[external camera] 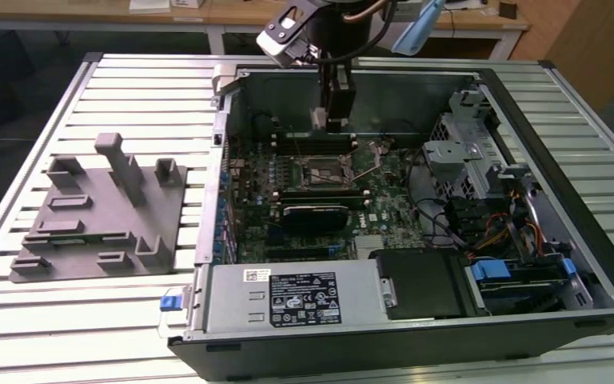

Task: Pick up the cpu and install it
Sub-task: 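Place the cpu into insertion slot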

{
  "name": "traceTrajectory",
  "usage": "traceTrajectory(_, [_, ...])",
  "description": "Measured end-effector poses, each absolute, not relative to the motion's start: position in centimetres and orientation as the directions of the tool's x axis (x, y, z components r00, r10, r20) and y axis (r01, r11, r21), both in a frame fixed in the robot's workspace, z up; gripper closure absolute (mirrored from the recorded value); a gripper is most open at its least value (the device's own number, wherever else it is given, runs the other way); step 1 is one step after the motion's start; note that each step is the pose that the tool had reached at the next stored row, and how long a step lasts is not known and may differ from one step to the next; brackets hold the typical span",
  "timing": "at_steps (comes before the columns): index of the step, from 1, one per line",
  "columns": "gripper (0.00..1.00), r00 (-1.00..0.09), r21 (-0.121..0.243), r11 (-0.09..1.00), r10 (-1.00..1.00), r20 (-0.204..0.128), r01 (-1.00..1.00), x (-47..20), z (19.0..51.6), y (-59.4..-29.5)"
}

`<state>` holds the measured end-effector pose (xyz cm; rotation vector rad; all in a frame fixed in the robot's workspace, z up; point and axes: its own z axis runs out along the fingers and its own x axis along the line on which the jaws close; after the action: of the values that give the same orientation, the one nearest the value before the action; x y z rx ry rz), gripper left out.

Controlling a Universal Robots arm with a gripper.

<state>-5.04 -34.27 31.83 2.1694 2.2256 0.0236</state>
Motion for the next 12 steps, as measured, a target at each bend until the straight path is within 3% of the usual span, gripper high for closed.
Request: traceTrajectory(12, [0.46, -0.023, 0.034, 0.023, 1.0, -0.016, 0.999, -4.4, 29.9, -34.0])
